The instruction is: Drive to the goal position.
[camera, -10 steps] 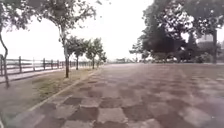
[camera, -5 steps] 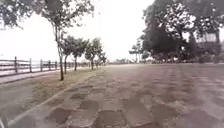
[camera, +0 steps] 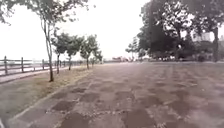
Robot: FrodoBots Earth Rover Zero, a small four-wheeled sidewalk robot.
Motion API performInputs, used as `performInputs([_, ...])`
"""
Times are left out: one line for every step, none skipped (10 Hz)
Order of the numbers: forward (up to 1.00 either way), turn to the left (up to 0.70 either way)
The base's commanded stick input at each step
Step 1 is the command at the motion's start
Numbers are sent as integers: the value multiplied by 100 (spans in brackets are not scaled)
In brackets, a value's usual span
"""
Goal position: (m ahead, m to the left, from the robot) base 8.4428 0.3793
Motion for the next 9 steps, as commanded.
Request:
performInputs([100,0])
performInputs([100,0])
performInputs([100,0])
performInputs([100,0])
performInputs([100,0])
performInputs([100,0])
performInputs([100,-40])
performInputs([100,-25])
performInputs([100,0])
